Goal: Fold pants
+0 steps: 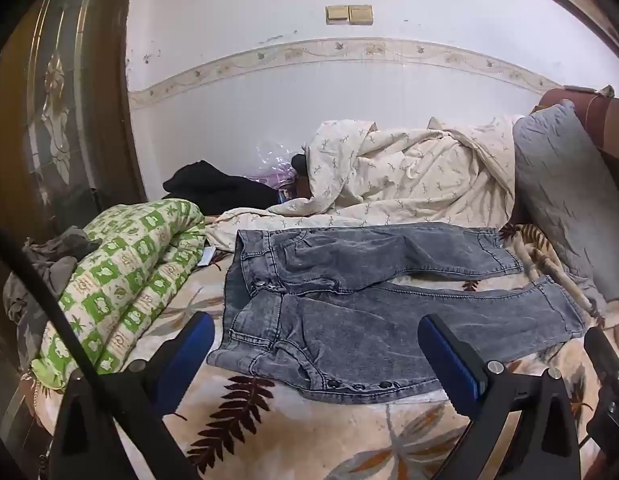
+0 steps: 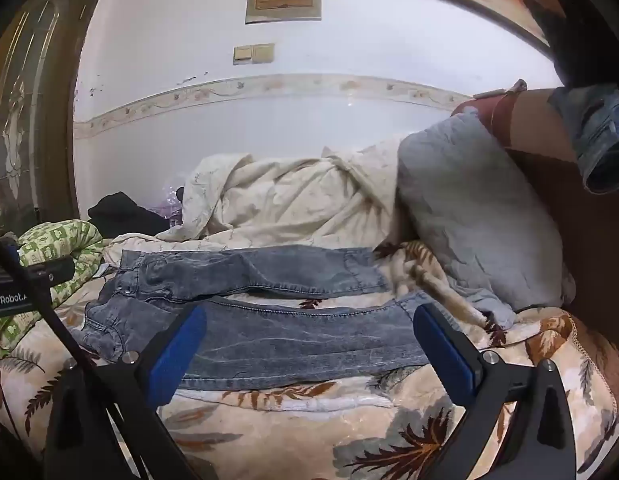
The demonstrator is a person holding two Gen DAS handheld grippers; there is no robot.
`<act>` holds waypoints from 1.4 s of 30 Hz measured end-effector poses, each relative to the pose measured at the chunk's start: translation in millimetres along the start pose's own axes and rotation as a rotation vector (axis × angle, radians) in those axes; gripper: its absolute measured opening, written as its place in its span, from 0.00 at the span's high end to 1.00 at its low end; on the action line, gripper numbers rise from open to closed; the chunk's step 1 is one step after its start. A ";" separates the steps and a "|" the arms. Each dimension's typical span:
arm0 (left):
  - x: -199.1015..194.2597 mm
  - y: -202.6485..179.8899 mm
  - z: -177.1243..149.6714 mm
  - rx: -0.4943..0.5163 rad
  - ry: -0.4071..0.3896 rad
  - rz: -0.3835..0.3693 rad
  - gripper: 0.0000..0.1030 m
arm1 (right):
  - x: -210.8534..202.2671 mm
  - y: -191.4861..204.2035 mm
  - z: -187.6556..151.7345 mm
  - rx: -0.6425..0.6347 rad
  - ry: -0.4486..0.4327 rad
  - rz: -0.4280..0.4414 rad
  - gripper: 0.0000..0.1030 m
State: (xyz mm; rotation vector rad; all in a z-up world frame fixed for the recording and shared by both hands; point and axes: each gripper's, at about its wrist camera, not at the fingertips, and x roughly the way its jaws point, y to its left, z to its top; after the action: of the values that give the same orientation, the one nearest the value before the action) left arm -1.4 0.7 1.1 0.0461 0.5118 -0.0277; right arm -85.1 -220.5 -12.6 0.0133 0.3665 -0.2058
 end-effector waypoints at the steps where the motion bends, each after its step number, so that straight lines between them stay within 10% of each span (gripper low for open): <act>1: 1.6 0.4 0.4 0.001 0.021 0.000 0.00 | -0.4 0.7 0.5 -0.001 0.001 0.001 0.00; 42: 4.5 1.4 -2.9 0.015 0.018 0.013 0.00 | 2.6 -2.9 0.3 0.019 0.011 -0.007 0.00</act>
State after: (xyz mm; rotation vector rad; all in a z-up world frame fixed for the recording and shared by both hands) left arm 1.2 2.2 -3.5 0.0640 0.5297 -0.0187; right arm -83.2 -223.8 -13.1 0.0313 0.3755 -0.2164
